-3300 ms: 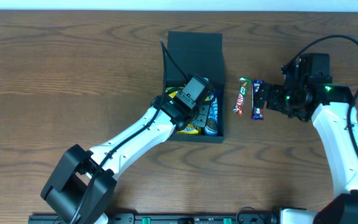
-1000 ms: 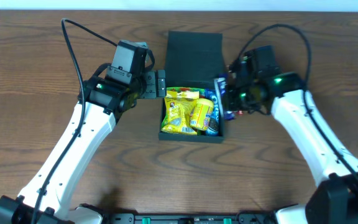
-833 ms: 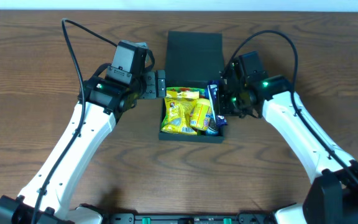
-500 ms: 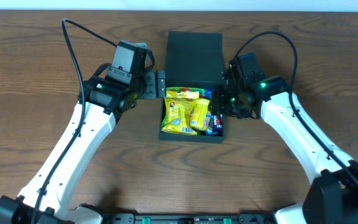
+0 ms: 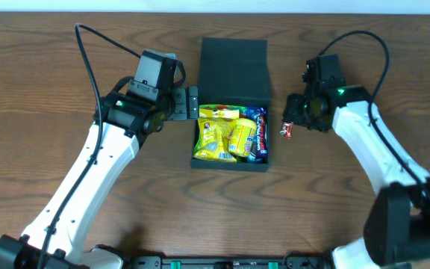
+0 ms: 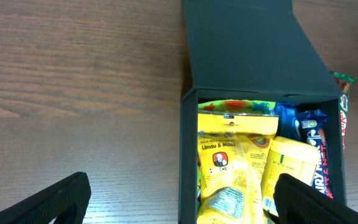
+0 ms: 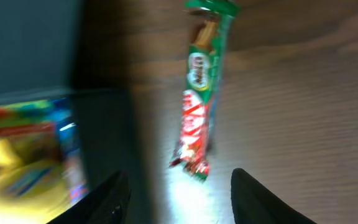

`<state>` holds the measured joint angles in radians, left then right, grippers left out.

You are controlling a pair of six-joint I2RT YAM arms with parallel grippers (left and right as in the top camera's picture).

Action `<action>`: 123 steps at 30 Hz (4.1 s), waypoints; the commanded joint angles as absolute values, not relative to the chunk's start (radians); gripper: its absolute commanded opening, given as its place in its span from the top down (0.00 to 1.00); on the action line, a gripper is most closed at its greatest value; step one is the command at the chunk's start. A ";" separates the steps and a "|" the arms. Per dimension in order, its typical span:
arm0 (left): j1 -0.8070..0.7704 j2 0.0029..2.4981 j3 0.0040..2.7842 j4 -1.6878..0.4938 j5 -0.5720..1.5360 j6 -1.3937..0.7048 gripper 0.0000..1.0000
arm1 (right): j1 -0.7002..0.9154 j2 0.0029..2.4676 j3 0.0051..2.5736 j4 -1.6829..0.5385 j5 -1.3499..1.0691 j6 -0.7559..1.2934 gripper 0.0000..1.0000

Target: Pack container

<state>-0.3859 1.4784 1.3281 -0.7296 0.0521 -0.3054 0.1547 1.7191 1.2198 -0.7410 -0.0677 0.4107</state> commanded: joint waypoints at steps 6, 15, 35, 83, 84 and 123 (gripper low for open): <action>-0.379 1.484 1.316 -0.727 0.041 -0.284 0.05 | 0.151 1.912 1.215 -0.631 -0.049 0.424 0.47; -0.379 1.484 1.316 -0.726 0.041 -0.284 0.04 | 0.138 1.999 1.215 -0.587 -0.049 0.433 0.69; -0.379 1.484 1.316 -0.726 0.041 -0.269 0.05 | 0.176 1.692 1.375 -0.794 -0.195 0.283 0.99; -0.059 1.579 1.314 -0.522 0.281 -0.238 0.94 | 0.212 1.741 1.374 -0.482 -0.205 -0.214 0.98; -0.059 1.613 1.314 -0.486 0.309 -0.260 0.94 | 0.171 1.760 1.374 -0.482 -0.238 -0.167 0.99; -0.097 2.226 1.751 -0.433 0.570 -0.414 0.94 | 0.065 2.147 1.374 -0.250 -0.682 0.171 0.99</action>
